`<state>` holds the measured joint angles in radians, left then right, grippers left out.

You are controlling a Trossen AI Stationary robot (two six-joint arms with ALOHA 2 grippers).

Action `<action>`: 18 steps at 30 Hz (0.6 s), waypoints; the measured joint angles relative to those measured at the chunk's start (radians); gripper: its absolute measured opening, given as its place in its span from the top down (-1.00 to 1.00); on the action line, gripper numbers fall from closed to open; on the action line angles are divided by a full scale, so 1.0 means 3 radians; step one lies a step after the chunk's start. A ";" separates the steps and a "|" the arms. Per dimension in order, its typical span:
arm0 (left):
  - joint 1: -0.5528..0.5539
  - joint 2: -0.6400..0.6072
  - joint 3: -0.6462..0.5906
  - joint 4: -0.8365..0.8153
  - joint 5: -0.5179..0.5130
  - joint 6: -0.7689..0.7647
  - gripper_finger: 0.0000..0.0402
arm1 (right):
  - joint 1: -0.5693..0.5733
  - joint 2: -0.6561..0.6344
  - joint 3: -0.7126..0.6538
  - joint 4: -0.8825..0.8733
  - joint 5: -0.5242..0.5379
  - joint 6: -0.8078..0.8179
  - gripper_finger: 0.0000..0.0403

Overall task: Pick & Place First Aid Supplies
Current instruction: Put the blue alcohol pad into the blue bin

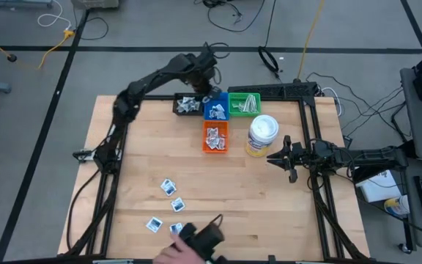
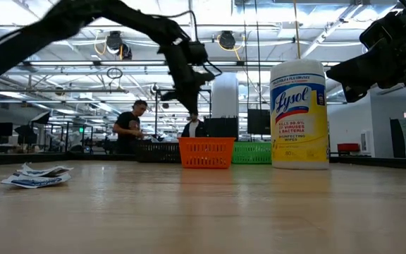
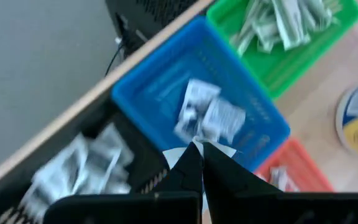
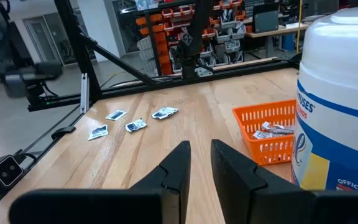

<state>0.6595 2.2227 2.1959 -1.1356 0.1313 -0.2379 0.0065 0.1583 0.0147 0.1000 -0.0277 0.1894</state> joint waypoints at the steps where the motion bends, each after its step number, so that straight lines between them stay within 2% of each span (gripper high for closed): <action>1: -0.0005 0.0104 0.0117 0.0017 0.0018 0.0000 1.00 | 0.0000 0.0000 -0.0001 0.0001 0.0000 0.0000 0.71; 5: -0.0039 0.0435 0.0344 0.0185 0.0192 0.0000 1.00 | 0.0001 -0.0001 -0.0001 -0.0001 0.0000 0.0000 0.71; 12: -0.0104 0.0710 0.0347 0.0089 0.0271 -0.0027 0.98 | 0.0001 0.0000 0.0000 0.0001 -0.0001 0.0000 0.71; 15: -0.0106 0.0705 0.0347 0.0108 0.0261 -0.0085 0.86 | 0.0000 0.0000 0.0000 0.0000 -0.0001 0.0000 0.71; 18: -0.0105 0.0677 0.0347 0.0122 0.0260 -0.0085 0.63 | 0.0000 -0.0001 0.0000 -0.0001 0.0000 0.0000 0.71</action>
<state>0.6280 2.4259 2.3001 -1.0990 0.2092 -0.2635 0.0065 0.1581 0.0146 0.0998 -0.0277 0.1894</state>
